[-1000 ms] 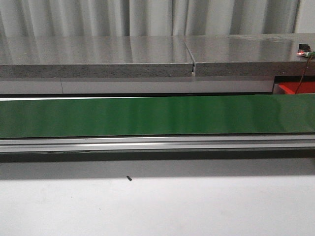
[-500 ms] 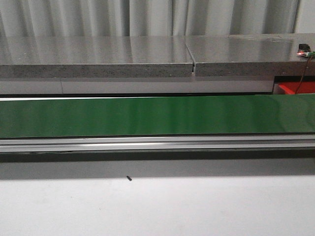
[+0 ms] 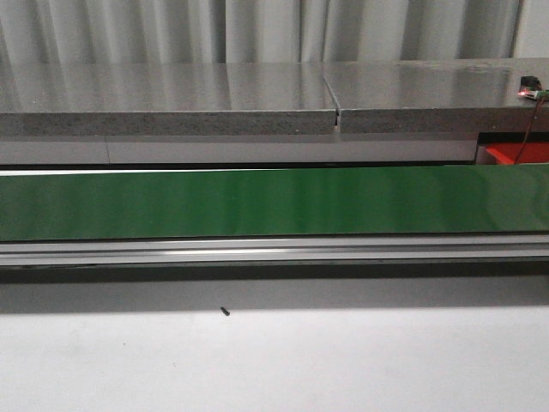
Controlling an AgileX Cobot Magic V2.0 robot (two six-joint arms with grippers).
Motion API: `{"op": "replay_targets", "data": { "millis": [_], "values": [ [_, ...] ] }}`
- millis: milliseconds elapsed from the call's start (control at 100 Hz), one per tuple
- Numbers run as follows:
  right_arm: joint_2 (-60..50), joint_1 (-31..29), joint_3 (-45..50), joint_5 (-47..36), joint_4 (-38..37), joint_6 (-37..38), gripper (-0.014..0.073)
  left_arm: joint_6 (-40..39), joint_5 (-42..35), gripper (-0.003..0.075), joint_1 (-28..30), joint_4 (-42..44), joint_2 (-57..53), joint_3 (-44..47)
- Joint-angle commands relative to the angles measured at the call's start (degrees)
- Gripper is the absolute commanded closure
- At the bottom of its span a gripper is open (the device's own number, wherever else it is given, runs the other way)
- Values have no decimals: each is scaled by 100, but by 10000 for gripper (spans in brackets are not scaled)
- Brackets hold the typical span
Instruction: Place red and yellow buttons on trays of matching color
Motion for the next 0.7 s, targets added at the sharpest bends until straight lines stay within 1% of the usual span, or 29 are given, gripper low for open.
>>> {"op": "replay_targets", "data": {
  "millis": [0,160,290,690],
  "values": [
    [-112,-27,-95,-449,-68,-17,652,-35,-277,227,114,-30,132,-262],
    [-112,-27,-95,-449,-68,-17,652,-35,-377,227,298,-14,698,-521],
    [-112,-27,-95,-449,-68,-17,652,-24,-503,227,336,-14,1129,-717],
    [-112,-27,-95,-449,-68,-17,652,-14,-329,227,336,-56,2151,-1365]
  ]
}}
